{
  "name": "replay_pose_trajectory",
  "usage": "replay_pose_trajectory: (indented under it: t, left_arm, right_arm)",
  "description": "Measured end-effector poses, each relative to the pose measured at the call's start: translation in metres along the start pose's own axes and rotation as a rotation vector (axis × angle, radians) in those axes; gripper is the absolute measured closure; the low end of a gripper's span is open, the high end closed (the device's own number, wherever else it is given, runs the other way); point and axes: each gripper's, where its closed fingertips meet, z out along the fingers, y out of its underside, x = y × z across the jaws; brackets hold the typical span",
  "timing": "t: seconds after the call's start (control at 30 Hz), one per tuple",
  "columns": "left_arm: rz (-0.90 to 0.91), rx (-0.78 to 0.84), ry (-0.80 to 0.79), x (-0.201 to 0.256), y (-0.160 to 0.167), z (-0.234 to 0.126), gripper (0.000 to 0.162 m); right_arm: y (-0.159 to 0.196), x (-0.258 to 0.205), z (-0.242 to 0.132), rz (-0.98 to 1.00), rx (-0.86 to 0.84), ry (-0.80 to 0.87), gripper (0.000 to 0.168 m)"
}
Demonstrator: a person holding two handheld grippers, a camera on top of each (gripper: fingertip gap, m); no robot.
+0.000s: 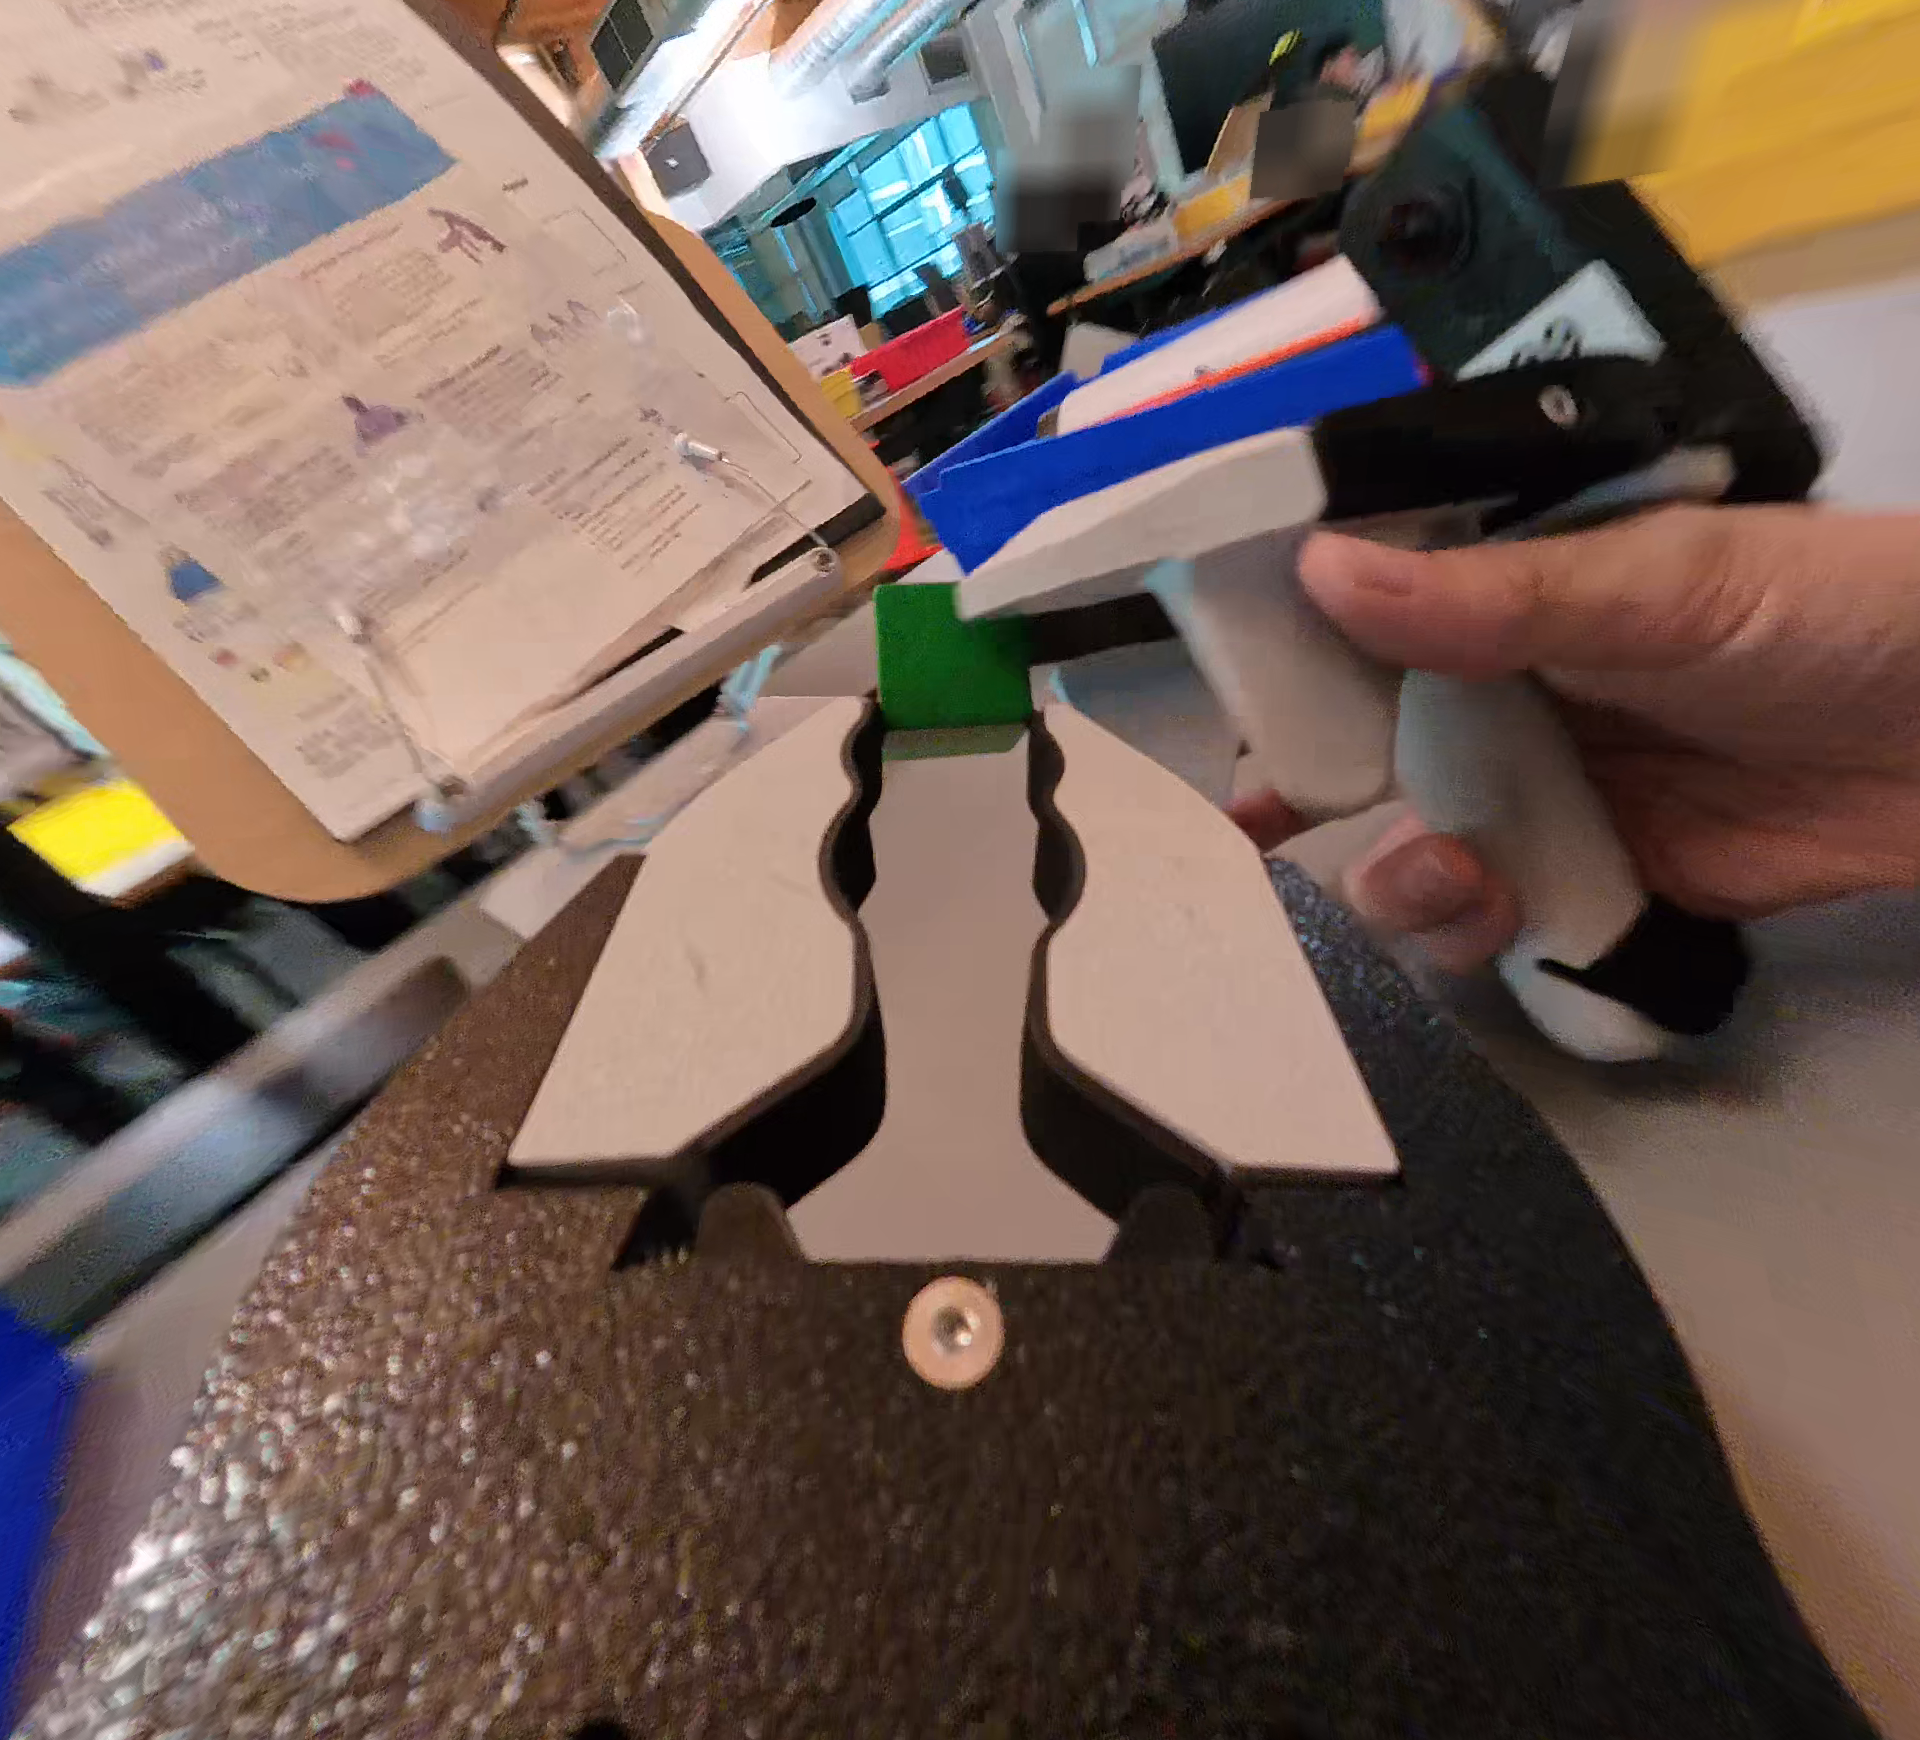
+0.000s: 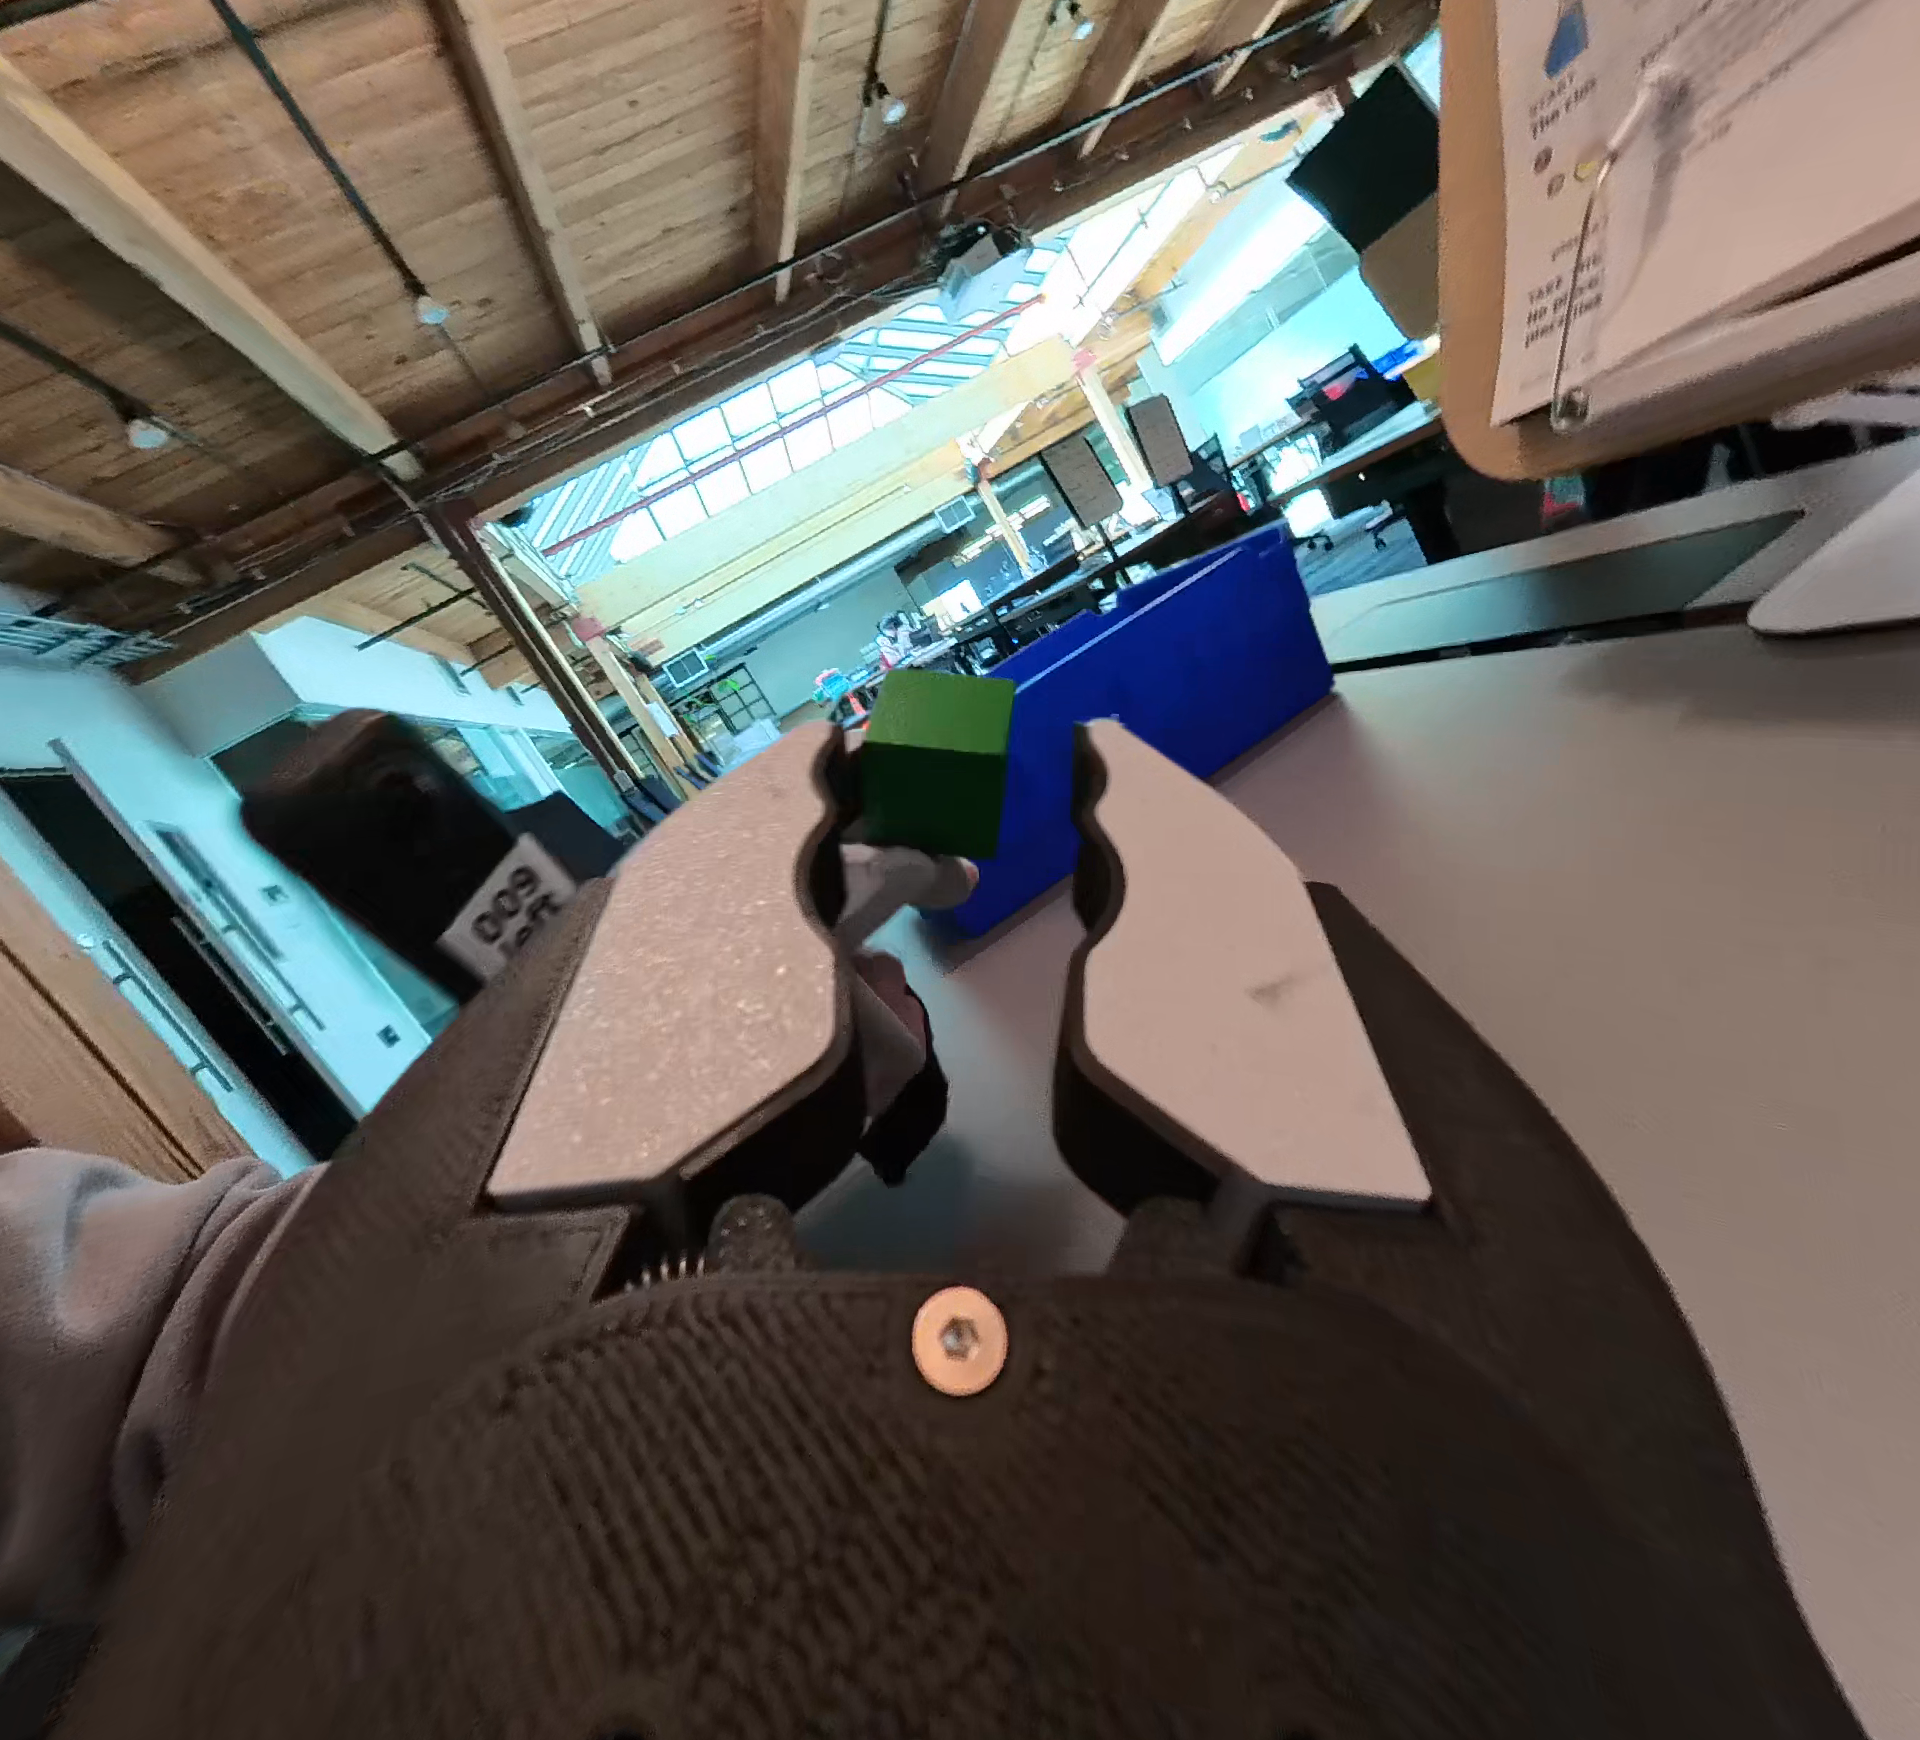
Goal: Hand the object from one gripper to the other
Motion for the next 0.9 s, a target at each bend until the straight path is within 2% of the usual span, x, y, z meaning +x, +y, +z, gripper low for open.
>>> replay_pose_trajectory:
  t: [0.07, 0.2, 0.3, 0.47, 0.5, 0.53, 0.63, 0.73, 0.8, 0.9]
  left_arm:
    - [-0.189, 0.059, 0.113, -0.003, -0.005, -0.005, 0.136]
    - [-0.531, 0.19, 0.401, 0.0, -0.019, -0.018, 0.136]
    - [-0.706, 0.254, 0.576, 0.003, -0.027, -0.027, 0.136]
    - [-0.689, 0.189, 0.712, 0.024, -0.022, -0.03, 0.136]
    - [-0.684, 0.186, 0.726, 0.028, -0.022, -0.03, 0.136]
    - [-0.675, 0.18, 0.72, 0.029, -0.021, -0.029, 0.136]
    - [-0.656, 0.18, 0.691, 0.029, -0.02, -0.027, 0.137]
    - [-0.592, 0.165, 0.579, 0.023, -0.012, -0.021, 0.135]
    - [-0.569, 0.15, 0.534, 0.019, -0.009, -0.019, 0.124]
    - [-0.609, 0.102, 0.551, 0.019, -0.005, -0.018, 0.116]
  right_arm:
    - [-0.011, 0.003, -0.004, -0.017, 0.016, -0.011, 0.116]
    - [-0.018, -0.005, -0.01, -0.079, -0.023, -0.097, 0.11]
    - [-0.01, -0.019, -0.009, -0.076, -0.091, -0.194, 0.11]
    - [0.01, -0.037, -0.006, -0.126, -0.172, -0.272, 0.118]
    - [0.012, -0.039, -0.006, -0.134, -0.18, -0.285, 0.126]
    - [0.012, -0.042, -0.007, -0.148, -0.178, -0.303, 0.14]
    - [0.01, -0.041, -0.006, -0.233, -0.177, -0.281, 0.14]
    - [0.009, -0.032, -0.007, -0.488, -0.185, -0.183, 0.141]
    - [0.005, -0.022, -0.008, -0.751, -0.18, -0.081, 0.14]
    - [0.009, -0.019, -0.01, -1.163, -0.233, -0.03, 0.141]
